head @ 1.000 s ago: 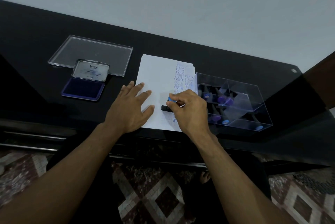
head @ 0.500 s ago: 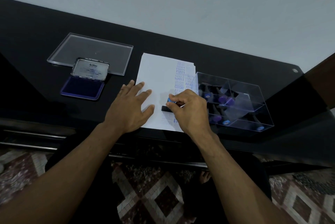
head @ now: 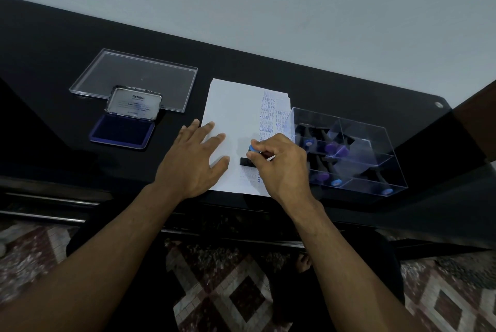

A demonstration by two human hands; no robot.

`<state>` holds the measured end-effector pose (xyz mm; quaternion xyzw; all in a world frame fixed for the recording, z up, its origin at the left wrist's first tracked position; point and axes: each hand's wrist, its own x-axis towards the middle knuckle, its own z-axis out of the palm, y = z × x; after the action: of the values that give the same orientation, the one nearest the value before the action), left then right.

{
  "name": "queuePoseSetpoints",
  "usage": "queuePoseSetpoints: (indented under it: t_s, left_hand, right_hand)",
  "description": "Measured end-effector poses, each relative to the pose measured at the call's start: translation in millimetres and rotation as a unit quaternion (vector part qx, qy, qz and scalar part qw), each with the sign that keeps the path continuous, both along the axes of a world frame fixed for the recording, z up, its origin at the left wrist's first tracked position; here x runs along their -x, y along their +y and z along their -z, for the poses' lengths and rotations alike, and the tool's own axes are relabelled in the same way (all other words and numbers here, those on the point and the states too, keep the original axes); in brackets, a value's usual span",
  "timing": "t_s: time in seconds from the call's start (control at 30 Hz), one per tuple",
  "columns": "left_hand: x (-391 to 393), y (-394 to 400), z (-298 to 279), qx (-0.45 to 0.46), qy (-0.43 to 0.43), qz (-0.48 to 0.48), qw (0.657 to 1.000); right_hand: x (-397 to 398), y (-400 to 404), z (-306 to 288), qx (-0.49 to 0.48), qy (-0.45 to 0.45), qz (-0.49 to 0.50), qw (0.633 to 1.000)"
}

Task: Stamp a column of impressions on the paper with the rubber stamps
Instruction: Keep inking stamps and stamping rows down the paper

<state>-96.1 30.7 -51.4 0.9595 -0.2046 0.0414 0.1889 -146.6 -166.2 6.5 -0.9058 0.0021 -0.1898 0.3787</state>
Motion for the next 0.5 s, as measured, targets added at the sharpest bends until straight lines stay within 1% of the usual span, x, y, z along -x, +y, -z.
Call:
queuePoseSetpoints:
  t_s: [0.5]
  left_hand:
    - [0.4,-0.2,1.5,-0.004,-0.005,0.000,1.000]
  right_hand:
    - [-0.8,-0.4,-1.2,-0.006,0.005,-0.001,1.000]
